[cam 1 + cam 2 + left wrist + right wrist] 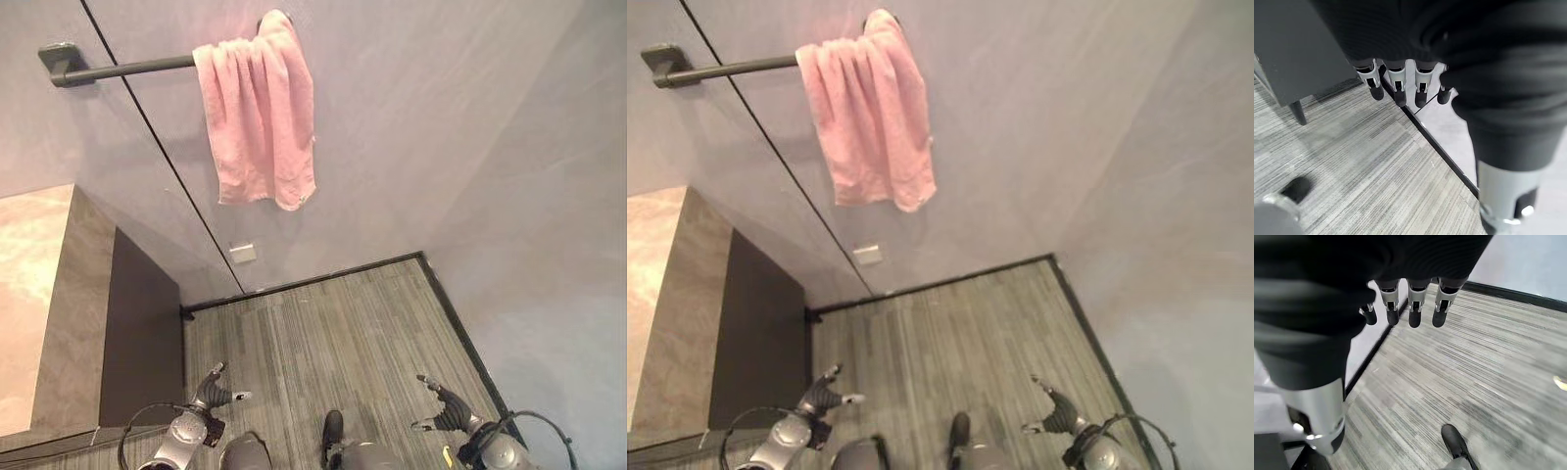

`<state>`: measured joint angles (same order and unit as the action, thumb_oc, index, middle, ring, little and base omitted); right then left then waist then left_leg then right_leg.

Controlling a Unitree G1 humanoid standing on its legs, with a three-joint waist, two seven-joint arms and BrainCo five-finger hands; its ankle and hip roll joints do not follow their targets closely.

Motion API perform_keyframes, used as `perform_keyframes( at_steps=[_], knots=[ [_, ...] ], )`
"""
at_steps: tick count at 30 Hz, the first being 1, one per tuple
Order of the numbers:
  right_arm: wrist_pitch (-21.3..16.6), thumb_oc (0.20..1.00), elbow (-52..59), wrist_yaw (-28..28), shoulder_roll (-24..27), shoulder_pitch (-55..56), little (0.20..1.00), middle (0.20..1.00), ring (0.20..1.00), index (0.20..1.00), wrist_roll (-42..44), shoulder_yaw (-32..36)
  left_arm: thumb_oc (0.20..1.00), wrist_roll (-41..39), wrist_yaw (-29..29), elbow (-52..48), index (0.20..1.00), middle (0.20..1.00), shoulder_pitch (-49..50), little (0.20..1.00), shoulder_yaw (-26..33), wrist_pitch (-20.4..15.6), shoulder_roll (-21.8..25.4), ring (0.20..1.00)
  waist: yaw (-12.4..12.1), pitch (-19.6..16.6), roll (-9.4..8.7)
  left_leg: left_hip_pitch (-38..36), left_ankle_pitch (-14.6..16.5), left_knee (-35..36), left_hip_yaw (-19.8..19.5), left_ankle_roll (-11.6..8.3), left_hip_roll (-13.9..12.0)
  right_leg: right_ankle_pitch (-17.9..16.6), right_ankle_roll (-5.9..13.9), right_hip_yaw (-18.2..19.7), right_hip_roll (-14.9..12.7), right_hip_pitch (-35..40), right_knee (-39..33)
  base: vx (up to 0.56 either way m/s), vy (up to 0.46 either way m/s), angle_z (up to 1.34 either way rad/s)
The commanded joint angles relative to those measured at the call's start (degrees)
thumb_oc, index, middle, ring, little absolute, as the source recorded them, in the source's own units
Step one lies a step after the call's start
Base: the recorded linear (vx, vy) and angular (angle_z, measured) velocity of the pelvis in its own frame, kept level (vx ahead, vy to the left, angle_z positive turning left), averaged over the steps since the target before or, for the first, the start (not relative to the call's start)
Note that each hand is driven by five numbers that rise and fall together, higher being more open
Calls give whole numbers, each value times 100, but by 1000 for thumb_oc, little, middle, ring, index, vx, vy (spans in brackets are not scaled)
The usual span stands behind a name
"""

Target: Put brush and paste in cup on sink, flatten towel.

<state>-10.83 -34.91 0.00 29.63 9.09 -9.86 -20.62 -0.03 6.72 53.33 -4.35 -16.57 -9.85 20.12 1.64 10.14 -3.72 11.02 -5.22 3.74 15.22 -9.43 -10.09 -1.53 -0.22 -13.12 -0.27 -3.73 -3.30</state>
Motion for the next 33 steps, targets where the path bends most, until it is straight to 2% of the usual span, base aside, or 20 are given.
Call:
perform_keyframes(
  at_steps=[1, 2, 3, 4, 6, 7, 8, 10, 11, 12, 14, 16, 18, 21, 26, 27, 28, 29, 30, 33],
  knots=[
    [-120, 1000, 229, -186, 227, 54, 1000, 1000, 1000, 1000, 9, 120, 1000, -132, 214, -130, 1000, 1000, 98, 1000, 152, -195, 187, 1000, -152, -185, 162, 400, -999, 36, -446, 157, -44, 290, 700, 476, -637, 633, 604, 370, 202, -33],
    [-101, 1000, 265, -129, 201, 33, 1000, 1000, 1000, 1000, -19, 93, 1000, -155, 174, -136, 1000, 1000, 161, 1000, 184, -182, 202, 1000, -148, -228, 176, 281, -866, 45, -477, 228, -24, 355, 738, 563, -629, 677, 616, 470, 310, -71],
    [-61, 1000, 124, -131, 123, -62, 1000, 1000, 1000, 1000, -41, 13, 1000, -135, 177, -136, 1000, 1000, 236, 1000, 183, -184, 226, 1000, -302, -293, 176, 277, -745, -245, -758, 323, 174, 455, 780, 729, -749, 790, 714, 342, 245, -65],
    [-62, 1000, 122, -132, 120, -64, 1000, 1000, 1000, 1000, -41, 12, 1000, -135, 177, -136, 1000, 1000, 235, 1000, 184, -184, 228, 1000, -301, -294, 169, 285, -731, -264, -756, 326, 180, 463, 783, 730, -757, 786, 722, 463, 377, -78],
    [-34, 1000, 79, -125, -10, -149, 1000, 1000, 1000, 1000, -75, -7, 1000, -153, 211, -26, 1000, 1000, 190, 1000, 222, -172, 286, 1000, -303, -319, 64, 303, -391, -636, -705, 557, 445, 276, 860, 965, -1011, 756, 1140, 315, 311, -59],
    [-33, 1000, 79, -125, -14, -153, 1000, 1000, 1000, 1000, -75, -9, 1000, -153, 210, -23, 1000, 1000, 187, 1000, 224, -174, 289, 1000, -321, -321, 50, 311, -373, -657, -681, 565, 450, 287, 869, 990, -1025, 735, 1160, 183, 291, -41],
    [-22, 1000, -28, -161, -117, -309, 1000, 1000, 1000, 1000, -82, -107, 1000, -169, 284, 28, 1000, 1000, 112, 1000, 273, -168, 338, 1000, -352, -323, 4, 264, -164, -776, -524, 716, 586, -44, 941, 1053, -1182, 501, 1571, 101, 191, -30],
    [-24, 1000, -35, -163, -123, -318, 1000, 1000, 1000, 1000, -82, -111, 1000, -169, 284, 31, 1000, 1000, 108, 1000, 276, -169, 342, 1000, -370, -328, -10, 271, -152, -786, -498, 724, 591, -36, 950, 1082, -1194, 475, 1590, 126, 233, -30],
    [-10, 1000, 15, -167, -199, -500, 1000, 1000, 1000, 1000, -107, -240, 1000, -320, 324, -61, 1000, 1000, 42, 1000, 377, -145, 449, 1000, -389, -261, 16, 38, 43, -754, -330, 923, 712, -624, 934, 1019, -1302, -6, 2413, 191, 359, -35],
    [-3, 1000, 36, -155, -215, -551, 1000, 1000, 1000, 1000, -127, -271, 1000, -359, 319, -88, 1000, 1000, 44, 1000, 418, -143, 476, 1000, -395, -220, 35, -88, 104, -710, -295, 994, 741, -768, 927, 971, -1308, -167, 2691, 189, 360, -46],
    [1, 1000, 85, -134, -206, -556, 1000, 1000, 1000, 1000, -134, -272, 1000, -359, 305, -131, 1000, 1000, 64, 1000, 434, -137, 507, 1000, -394, -190, 39, -180, 143, -675, -271, 1043, 774, -837, 940, 913, -1306, -237, 2860, 105, 148, -31],
    [6, 1000, 78, -102, -228, -548, 1000, 1000, 1000, 1000, -130, -289, 1000, -306, 258, -137, 1000, 1000, 73, 1000, 426, -118, 535, 1000, -276, -111, 116, -426, 192, -534, -342, 1097, 809, -662, 890, 1104, -846, -607, 3111, 178, 182, -15],
    [-10, 1000, 109, -107, -210, -486, 1000, 1000, 1000, 1000, -119, -263, 1000, -276, 246, -133, 1000, 1000, 131, 1000, 416, -126, 536, 1000, -299, -147, 89, -616, 267, -399, -278, 1091, 889, -515, 859, 701, -943, -694, 2635, 221, 107, 6],
    [-26, 1000, 119, -71, -186, -430, 1000, 1000, 1000, 1000, -105, -279, 1000, -268, 227, -118, 1000, 1000, 176, 1000, 397, -147, 481, 1000, -199, -146, 109, -783, 334, -323, -433, 1039, 908, -320, 875, 1036, -632, -876, 1961, 193, 3, -22],
    [-26, 1000, 119, -71, -185, -430, 1000, 1000, 1000, 1000, -105, -278, 1000, -268, 227, -118, 1000, 1000, 176, 1000, 397, -147, 480, 1000, -199, -139, 111, -792, 334, -321, -433, 1038, 907, -322, 875, 1035, -630, -866, 1957, 106, -31, 19],
    [-33, 1000, 190, 1, -105, -312, 1000, 1000, 1000, 1000, -181, -335, 1000, -246, 233, -57, 1000, 1000, 212, 1000, 358, -209, 387, 1000, -47, -112, -47, -1182, 402, -13, -994, 981, 1024, -625, 955, 1890, -219, -984, 881, 512, -181, -16],
    [-41, 1000, 189, 8, -97, -306, 1000, 1000, 1000, 1000, -155, -336, 1000, -275, 241, -57, 1000, 1000, 219, 1000, 343, -214, 360, 1000, -47, -136, -71, -1171, 370, 43, -1192, 980, 1053, -630, 940, 2066, -126, -958, 859, 514, -181, -10],
    [-42, 1000, 188, 8, -96, -305, 1000, 1000, 1000, 1000, -154, -336, 1000, -275, 241, -57, 1000, 1000, 220, 1000, 342, -214, 359, 1000, -41, -138, -68, -1176, 365, 53, -1199, 980, 1053, -627, 939, 2059, -127, -956, 858, 152, -105, 55],
    [-66, 1000, 183, 73, -49, -289, 1000, 1000, 1000, 1000, -87, -320, 1000, -342, 255, -22, 1000, 1000, 234, 1000, 345, -249, 316, 1000, -88, -158, -131, -1129, 347, 61, -1489, 972, 1079, -641, 889, 2024, -76, -903, 764, 111, -109, 81],
    [-61, 1000, 172, 93, 33, -329, 1000, 1000, 1000, 1000, -21, -333, 1000, -403, 240, -121, 1000, 1000, 243, 1000, 298, -262, 299, 1000, -99, -166, -182, -957, 355, -22, -1539, 930, 1037, -592, 816, 1888, -61, -864, 639, 82, -100, 42]
  ],
)
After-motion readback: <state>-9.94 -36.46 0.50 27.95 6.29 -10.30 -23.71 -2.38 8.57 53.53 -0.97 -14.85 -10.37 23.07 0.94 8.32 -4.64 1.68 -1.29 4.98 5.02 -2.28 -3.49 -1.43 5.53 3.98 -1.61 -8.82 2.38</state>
